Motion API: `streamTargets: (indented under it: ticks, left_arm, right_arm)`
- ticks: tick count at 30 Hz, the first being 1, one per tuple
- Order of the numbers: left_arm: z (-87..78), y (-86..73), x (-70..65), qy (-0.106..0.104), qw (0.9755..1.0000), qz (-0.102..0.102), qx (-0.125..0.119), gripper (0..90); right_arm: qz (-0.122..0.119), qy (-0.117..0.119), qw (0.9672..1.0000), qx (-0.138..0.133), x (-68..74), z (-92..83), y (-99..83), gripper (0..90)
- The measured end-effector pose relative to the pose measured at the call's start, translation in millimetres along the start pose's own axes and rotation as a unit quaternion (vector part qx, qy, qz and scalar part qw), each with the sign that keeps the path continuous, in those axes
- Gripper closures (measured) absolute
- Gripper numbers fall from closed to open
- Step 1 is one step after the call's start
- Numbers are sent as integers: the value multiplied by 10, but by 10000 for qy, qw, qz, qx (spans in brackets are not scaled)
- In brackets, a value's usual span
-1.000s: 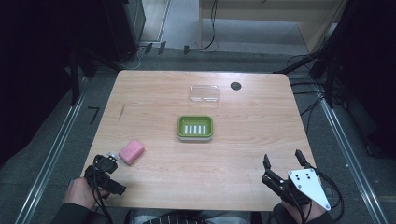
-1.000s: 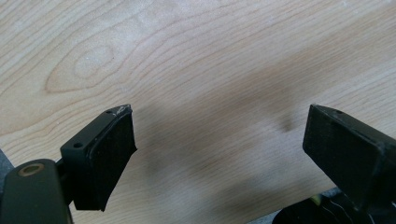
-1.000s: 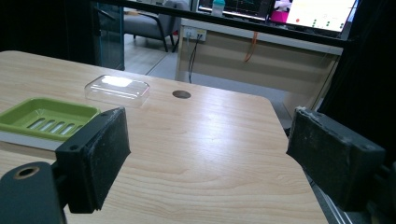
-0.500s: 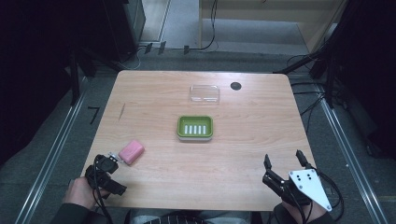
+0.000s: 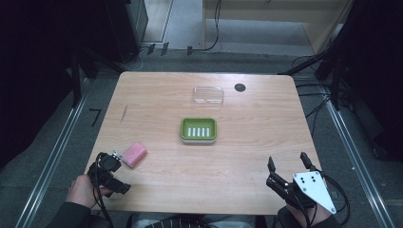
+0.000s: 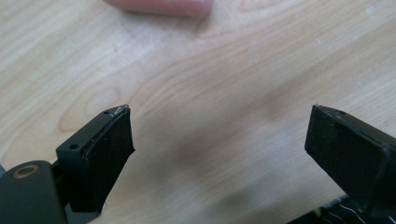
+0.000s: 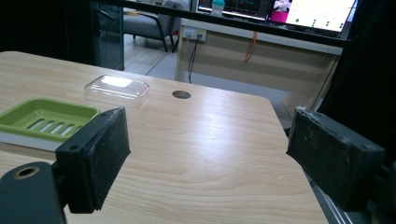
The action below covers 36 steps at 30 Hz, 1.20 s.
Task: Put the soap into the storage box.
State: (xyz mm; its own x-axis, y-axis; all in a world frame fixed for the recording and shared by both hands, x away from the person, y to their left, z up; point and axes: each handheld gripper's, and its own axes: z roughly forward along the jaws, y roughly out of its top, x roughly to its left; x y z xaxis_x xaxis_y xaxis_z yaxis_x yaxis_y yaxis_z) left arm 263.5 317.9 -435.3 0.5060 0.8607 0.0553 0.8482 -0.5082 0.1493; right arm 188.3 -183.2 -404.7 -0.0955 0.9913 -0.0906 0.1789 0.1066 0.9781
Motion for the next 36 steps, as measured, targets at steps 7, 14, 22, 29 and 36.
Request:
streamTargets:
  ticks: [7, 14, 22, 29, 36]
  left_arm:
    - [-28, 93, 44, -80, 9999, -23, -125, 82]
    - [-35, 204, 58, -98, 9998, 19, -160, 72]
    - [-36, 328, 91, -69, 9997, 17, -250, 75]
    - [-23, 492, 116, -74, 9995, 8, -310, 75]
    - [-1, 623, 122, -77, 9994, 53, -347, 73]
  right_arm:
    - [7, -7, 10000, -7, -11, -10, -4, 127]
    - [-7, -21, 10000, -1, -16, -14, -7, 127]
    - [-20, -12, 10000, -3, -10, -10, -4, 127]
    - [-8, -15, 10000, 6, -11, -12, -6, 127]
    - [-20, -8, 10000, 3, -12, -11, -6, 127]
